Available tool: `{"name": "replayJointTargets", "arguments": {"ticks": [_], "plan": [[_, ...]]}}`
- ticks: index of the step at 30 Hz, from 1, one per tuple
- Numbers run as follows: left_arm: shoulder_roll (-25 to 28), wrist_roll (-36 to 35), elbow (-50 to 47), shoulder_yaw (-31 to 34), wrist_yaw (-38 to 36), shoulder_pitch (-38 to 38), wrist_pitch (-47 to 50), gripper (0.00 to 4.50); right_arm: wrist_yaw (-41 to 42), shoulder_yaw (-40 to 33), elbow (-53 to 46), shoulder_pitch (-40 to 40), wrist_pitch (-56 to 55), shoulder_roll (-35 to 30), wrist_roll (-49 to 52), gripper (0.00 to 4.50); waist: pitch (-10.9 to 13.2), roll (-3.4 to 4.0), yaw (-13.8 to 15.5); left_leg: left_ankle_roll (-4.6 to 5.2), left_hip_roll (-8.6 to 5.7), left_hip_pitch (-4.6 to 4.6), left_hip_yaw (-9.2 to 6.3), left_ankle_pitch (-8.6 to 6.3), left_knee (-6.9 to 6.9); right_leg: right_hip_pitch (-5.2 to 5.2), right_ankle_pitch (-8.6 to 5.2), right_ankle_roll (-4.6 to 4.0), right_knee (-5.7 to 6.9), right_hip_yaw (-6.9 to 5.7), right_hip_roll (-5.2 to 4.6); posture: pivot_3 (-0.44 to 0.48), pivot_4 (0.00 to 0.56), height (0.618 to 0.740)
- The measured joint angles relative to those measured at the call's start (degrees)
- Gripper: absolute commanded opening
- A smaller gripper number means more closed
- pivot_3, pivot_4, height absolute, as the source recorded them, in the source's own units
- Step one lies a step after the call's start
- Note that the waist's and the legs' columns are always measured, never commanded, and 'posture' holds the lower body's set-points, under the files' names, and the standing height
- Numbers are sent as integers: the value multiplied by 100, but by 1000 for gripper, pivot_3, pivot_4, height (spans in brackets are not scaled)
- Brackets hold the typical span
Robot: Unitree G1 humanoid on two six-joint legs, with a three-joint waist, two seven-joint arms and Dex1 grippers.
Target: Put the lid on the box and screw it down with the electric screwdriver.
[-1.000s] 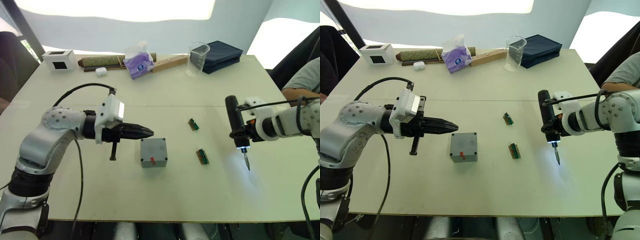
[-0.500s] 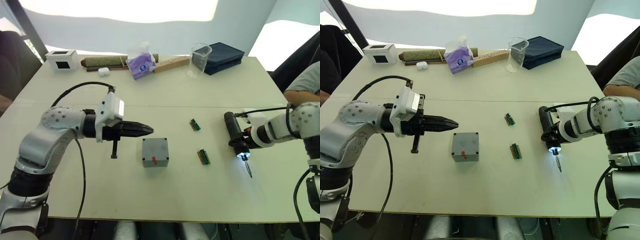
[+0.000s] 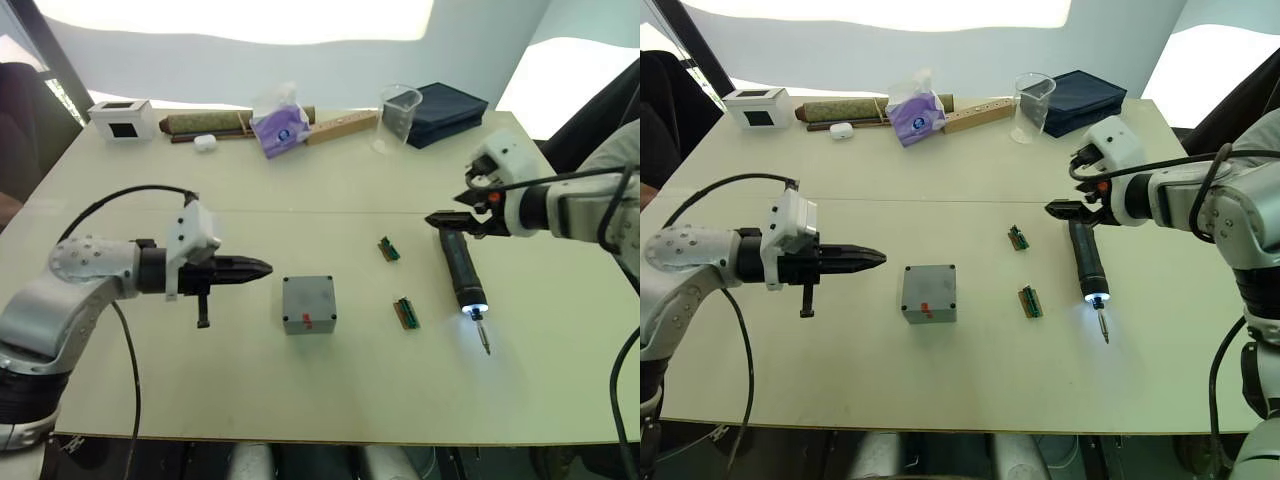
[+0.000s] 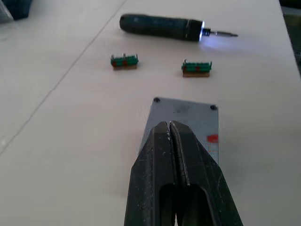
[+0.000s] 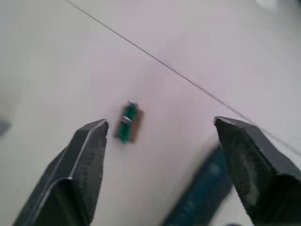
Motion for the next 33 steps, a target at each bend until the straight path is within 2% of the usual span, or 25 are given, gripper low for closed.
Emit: {"name": "replayJointTargets", "arguments": {"ticks": [1, 5, 6, 7, 11, 14, 17, 28, 33], "plan": [[57, 118, 127, -16, -27, 177, -83, 0, 207, -25, -316, 260, -240, 107, -21, 2262, 0, 0, 4, 0, 0, 1, -1, 0, 0, 2, 0, 0, 0, -2, 0, 0, 150, 740], [75, 447, 463, -128, -125, 460, -369, 0, 605, 221, -968, 1016, -708, 435, -337, 670, 0, -1, 35, 0, -1, -3, -2, 0, 14, 6, 0, 0, 1, -6, -4, 0, 150, 740], [74, 531, 523, -164, -153, 509, -458, 0, 660, 339, -1089, 1194, -842, 528, -498, 145, 0, -1, 37, 0, -1, -4, -2, 0, 21, 8, 0, 0, 2, -6, -4, 0, 150, 740], [72, 576, 541, -191, -166, 528, -494, 0, 683, 394, -1131, 1284, -898, 585, -579, 9, 0, -1, 37, 1, -1, -4, -2, -1, 25, 9, 0, 0, 3, -6, -5, 0, 150, 740], [-196, 746, 688, -379, -101, 505, -687, 0, 655, 636, -1190, 1520, -1069, 965, -1076, 9, -4, -2, 29, 4, 0, 8, -10, -2, 45, 31, 0, 1, 11, -12, -2, 0, 150, 740], [-706, 1083, 1077, -808, 143, 441, -908, 0, 598, 1287, -1311, 1830, -1065, 1508, -1403, 9, -5, -3, 26, 5, 0, 5, -16, -3, 52, 29, 0, 1, 22, -16, 0, 0, 150, 740], [-900, 1316, 1399, -1004, 264, 253, -1068, 0, 405, 1613, -1214, 1704, -797, 1813, -1741, 9, -3, -5, 10, 3, 1, 0, -15, -2, 64, 24, 1, 2, 31, -16, 0, 0, 150, 740], [-1400, 1540, 1881, -1254, 215, -381, -1173, 0, 493, 1647, -1134, 1585, -535, 2291, -2055, 9, -4, -5, 22, 3, 0, 3, -22, -2, 65, 30, 1, 2, 34, -21, 1, 0, 150, 740], [-1788, 1707, 2344, -1273, 316, -807, -1212, 0, 498, 1648, -1142, 1501, -228, 2490, -2130, 9, -4, -6, 28, 3, -1, 3, -24, -2, 69, 32, 1, 2, 36, -24, 1, 0, 150, 740]]}}
